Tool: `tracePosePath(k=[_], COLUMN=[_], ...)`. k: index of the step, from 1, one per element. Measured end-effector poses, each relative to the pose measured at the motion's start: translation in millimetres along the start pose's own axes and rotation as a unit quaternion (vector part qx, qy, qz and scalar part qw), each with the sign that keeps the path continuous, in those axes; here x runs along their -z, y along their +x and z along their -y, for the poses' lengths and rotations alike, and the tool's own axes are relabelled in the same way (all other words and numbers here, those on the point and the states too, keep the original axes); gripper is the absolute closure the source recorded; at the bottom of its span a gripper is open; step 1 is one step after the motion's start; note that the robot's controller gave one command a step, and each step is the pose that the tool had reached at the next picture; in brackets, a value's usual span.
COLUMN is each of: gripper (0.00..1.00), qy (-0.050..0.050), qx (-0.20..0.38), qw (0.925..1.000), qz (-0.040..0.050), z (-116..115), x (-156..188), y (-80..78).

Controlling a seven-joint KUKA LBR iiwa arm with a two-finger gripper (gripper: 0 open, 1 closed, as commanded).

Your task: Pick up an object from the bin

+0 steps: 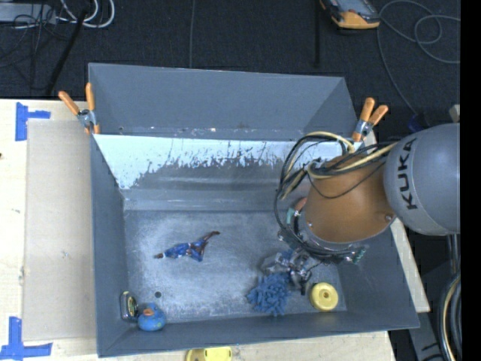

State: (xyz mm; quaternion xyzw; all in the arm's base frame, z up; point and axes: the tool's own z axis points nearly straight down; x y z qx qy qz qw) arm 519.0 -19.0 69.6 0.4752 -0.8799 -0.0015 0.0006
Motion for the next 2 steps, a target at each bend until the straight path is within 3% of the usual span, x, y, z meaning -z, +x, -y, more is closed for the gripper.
tracePosePath(k=[2], gripper=[1.00], qy=[-0.001], qx=[0.000], qw=[1.0000], qz=[-0.0008], z=[-1.1], x=[3.6], y=[0.5])
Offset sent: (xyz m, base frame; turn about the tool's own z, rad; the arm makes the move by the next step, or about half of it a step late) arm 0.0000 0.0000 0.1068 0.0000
